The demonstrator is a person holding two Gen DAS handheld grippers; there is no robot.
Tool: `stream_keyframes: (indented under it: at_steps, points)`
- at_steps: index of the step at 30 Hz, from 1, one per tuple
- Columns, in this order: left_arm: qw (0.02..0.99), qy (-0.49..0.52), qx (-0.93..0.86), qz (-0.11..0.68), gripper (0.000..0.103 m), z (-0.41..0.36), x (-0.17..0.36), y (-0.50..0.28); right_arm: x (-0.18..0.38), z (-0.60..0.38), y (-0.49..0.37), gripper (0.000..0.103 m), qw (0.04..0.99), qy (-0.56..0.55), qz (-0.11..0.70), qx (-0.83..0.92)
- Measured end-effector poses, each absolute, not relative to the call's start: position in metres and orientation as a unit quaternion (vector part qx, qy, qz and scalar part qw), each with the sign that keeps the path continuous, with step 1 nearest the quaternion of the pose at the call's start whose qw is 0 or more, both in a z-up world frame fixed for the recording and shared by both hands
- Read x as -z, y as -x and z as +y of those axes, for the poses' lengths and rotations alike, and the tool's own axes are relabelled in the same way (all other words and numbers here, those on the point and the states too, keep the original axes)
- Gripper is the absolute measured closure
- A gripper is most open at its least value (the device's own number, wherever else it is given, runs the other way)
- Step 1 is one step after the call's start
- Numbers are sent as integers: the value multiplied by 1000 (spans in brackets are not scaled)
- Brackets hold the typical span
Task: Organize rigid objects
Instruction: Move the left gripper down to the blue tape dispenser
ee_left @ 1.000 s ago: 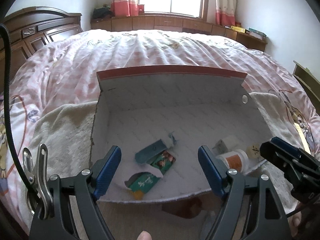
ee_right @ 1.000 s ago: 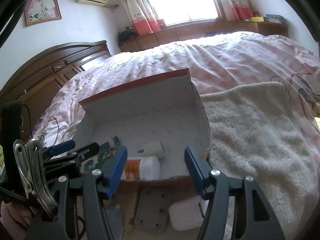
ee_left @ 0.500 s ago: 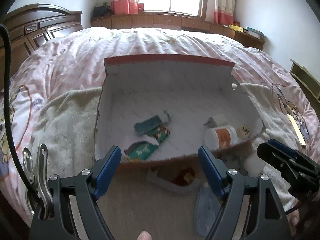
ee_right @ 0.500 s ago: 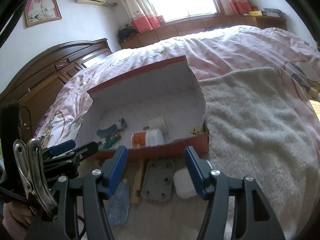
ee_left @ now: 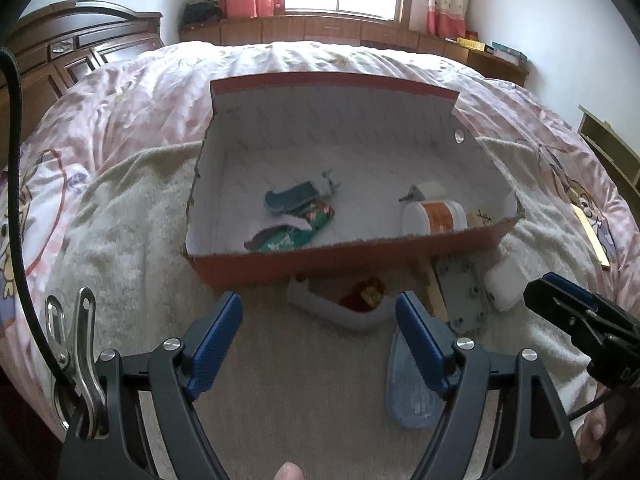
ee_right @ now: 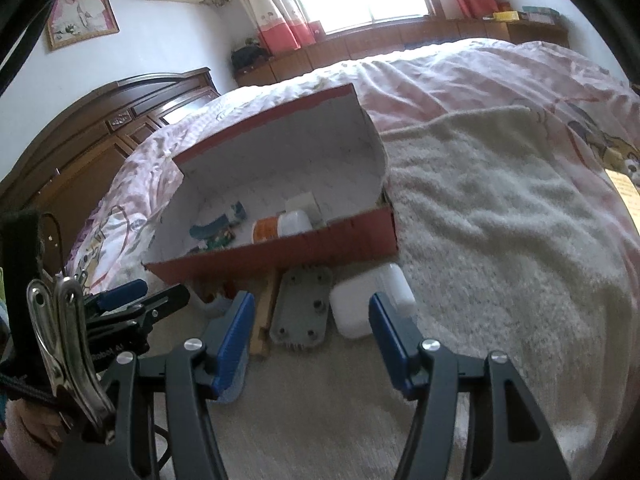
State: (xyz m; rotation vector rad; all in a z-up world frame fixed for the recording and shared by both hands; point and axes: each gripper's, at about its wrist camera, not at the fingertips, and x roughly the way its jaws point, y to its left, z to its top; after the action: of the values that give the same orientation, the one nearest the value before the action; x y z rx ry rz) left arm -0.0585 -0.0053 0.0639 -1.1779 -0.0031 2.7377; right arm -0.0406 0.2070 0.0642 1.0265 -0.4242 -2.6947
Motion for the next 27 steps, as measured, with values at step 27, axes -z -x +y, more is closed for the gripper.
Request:
stream_keyframes:
  at_steps: [27]
  points:
    - [131,445,-885,45,24,43,-21,34,-22,216,27,40,96,-397,-122,905]
